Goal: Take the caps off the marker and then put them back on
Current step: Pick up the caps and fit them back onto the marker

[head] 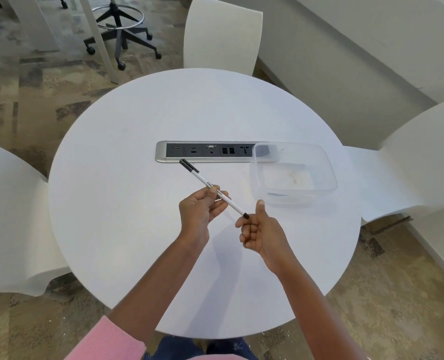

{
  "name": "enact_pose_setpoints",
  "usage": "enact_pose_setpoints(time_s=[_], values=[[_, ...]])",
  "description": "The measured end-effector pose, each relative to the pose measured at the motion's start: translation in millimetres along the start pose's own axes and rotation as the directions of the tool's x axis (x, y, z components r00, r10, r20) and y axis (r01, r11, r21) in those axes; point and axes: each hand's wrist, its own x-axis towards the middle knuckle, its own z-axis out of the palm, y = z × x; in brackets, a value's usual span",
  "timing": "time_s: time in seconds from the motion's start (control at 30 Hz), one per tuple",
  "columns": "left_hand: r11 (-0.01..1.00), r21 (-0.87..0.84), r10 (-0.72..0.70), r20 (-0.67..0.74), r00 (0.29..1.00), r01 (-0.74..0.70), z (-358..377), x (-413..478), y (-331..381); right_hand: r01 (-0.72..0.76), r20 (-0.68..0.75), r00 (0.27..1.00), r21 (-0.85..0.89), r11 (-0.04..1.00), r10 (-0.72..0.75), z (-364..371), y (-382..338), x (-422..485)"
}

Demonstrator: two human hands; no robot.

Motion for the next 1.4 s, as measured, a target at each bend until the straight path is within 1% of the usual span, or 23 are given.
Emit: enact_pose_setpoints(time_s=[0.03, 0.1, 0.17, 0.23, 0.33, 0.4, 0.53, 0.7, 0.87, 0.97, 1.03, 1.23, 1.33, 1.4], values=[[1.000, -0.004, -0.006, -0.006, 1.000, 0.006, -1, 0, -1, 0.070, -0.055, 0.996, -0.092, 0.993, -0.075, 0, 1, 1], [1.000, -0.005, -0.016, -0.025, 1.000, 0.016, -3, 0, -2, 0.198, -0.154, 0.958, -0.257, 0.946, -0.242, -1, 6, 4], [1.000, 0.003, -0.022, -0.039, 0.999, 0.022, -5, 2, -3, 0.271, -0.207, 0.911, -0.350, 0.897, -0.356, -3, 11, 7], [1.000, 0.015, -0.026, -0.044, 0.999, 0.027, -7, 3, -5, 0.323, -0.201, 0.885, -0.382, 0.866, -0.420, -4, 14, 8], [0.998, 0.051, -0.026, -0.047, 0.999, 0.028, -7, 5, -8, 0.356, -0.138, 0.870, -0.487, 0.798, -0.473, -3, 14, 11], [0.996, 0.088, -0.015, -0.038, 0.999, 0.018, -8, 7, -10, 0.365, -0.090, 0.874, -0.528, 0.767, -0.478, 0, 13, 13], [0.987, 0.158, 0.011, -0.018, 1.000, -0.008, -9, 11, -14, 0.373, 0.004, 0.894, -0.562, 0.738, -0.448, 6, 13, 17], [0.953, 0.295, 0.066, -0.009, 0.998, -0.060, -12, 18, -18, 0.323, 0.042, 0.923, -0.620, 0.715, -0.381, 12, 13, 24], [0.887, 0.449, 0.118, 0.007, 0.993, -0.108, -16, 27, -24, 0.261, 0.062, 0.956, -0.629, 0.732, -0.288, 17, 15, 33], [0.836, 0.535, 0.135, 0.014, 0.991, -0.121, -18, 32, -29, 0.226, 0.036, 0.965, -0.610, 0.759, -0.258, 21, 21, 40], [0.785, 0.603, 0.156, 0.027, 0.987, -0.140, -20, 36, -33, 0.206, 0.020, 0.970, -0.606, 0.768, -0.244, 23, 25, 45], [0.569, 0.797, 0.241, 0.074, 0.968, -0.203, -30, 45, -43, 0.182, -0.034, 0.964, -0.643, 0.744, -0.265, 31, 35, 60], [0.434, 0.855, 0.308, 0.157, 0.938, -0.285, -38, 49, -47, 0.167, -0.051, 0.960, -0.687, 0.707, -0.276, 35, 39, 68], [0.345, 0.883, 0.323, 0.208, 0.923, -0.319, -43, 55, -50, 0.145, -0.056, 0.963, -0.717, 0.682, -0.263, 37, 43, 73]])
